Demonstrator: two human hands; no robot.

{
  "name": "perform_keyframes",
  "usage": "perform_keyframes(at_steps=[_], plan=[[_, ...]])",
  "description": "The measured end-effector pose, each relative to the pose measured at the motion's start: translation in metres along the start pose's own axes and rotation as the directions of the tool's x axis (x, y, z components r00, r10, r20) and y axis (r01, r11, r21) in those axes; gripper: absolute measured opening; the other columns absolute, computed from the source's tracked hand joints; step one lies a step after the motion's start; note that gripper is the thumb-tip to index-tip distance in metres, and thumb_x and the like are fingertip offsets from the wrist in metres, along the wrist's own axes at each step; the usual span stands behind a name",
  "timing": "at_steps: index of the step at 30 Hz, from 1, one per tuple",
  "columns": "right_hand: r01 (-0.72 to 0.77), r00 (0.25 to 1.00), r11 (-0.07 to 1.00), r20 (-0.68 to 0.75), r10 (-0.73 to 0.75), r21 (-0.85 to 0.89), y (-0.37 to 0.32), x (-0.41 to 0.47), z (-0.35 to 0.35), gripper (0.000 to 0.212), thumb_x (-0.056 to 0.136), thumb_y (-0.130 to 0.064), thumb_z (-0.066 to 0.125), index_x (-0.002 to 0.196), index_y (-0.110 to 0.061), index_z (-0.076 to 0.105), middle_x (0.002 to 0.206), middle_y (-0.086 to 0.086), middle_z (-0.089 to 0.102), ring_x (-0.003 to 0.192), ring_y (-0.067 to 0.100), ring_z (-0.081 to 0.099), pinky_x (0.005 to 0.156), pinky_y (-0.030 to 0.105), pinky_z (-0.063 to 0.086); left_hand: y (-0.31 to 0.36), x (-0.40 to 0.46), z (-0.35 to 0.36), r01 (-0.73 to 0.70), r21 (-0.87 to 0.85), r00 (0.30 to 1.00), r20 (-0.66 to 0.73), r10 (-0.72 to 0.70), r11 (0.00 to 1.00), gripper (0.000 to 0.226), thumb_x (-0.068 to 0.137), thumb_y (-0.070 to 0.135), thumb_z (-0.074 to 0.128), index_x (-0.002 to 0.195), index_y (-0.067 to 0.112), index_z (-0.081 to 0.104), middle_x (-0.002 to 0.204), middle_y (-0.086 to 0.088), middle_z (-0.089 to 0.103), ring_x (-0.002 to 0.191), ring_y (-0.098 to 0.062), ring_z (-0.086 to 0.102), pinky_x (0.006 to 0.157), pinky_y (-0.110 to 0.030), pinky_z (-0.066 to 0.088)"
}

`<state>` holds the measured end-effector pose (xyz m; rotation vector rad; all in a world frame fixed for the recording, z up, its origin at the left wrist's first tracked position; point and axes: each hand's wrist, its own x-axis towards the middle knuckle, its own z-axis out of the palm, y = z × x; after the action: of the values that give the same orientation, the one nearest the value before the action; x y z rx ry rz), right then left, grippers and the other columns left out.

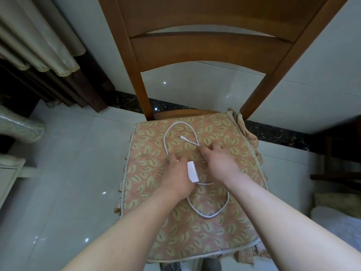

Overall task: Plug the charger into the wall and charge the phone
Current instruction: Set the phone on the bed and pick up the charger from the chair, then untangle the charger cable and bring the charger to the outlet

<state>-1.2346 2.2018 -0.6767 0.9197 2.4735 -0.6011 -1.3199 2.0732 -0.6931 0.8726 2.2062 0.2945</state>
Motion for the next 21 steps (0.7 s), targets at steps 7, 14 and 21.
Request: perform_keyframes(at_steps=[7,14,21], plan=[[0.009,1.0,0.994,-0.009,-0.008,0.105,0.001,-0.005,-0.009,0.06,0.084,-0.004,0.054,0.139,-0.028,0.049,0.118,0.015,0.048,0.097,0.04,0.058,0.071,0.032,0.041,0.001,0.001,-0.005,0.001,-0.009,0.999,0.034,-0.001,1.0,0.071,0.075,0.021,0.077,0.138,0.023,0.043,0.149,-0.016,0.029,0.116,-0.037,0.058,0.085,-0.032,0.046],[0.047,0.989,0.988,-0.149,-0.025,0.145,-0.003,-0.019,-0.024,0.06,0.076,0.004,0.057,0.133,-0.013,0.057,0.117,0.015,0.063,0.103,0.038,0.062,0.08,0.04,0.053,0.0,-0.004,-0.012,0.004,-0.029,1.0,0.007,-0.004,1.0,0.069,0.069,0.033,0.081,0.13,0.024,0.048,0.138,-0.01,0.04,0.113,-0.03,0.057,0.078,-0.026,0.038],[0.044,0.971,0.965,-0.238,0.019,0.258,-0.018,-0.044,-0.056,0.041,0.079,-0.003,0.053,0.111,-0.016,0.074,0.095,0.007,0.06,0.09,0.032,0.06,0.075,0.036,0.052,0.013,-0.019,-0.033,-0.001,-0.089,0.996,-0.085,-0.007,0.996,0.08,0.066,0.046,0.082,0.134,0.026,0.045,0.127,-0.007,0.043,0.114,-0.031,0.054,0.078,-0.032,0.041]])
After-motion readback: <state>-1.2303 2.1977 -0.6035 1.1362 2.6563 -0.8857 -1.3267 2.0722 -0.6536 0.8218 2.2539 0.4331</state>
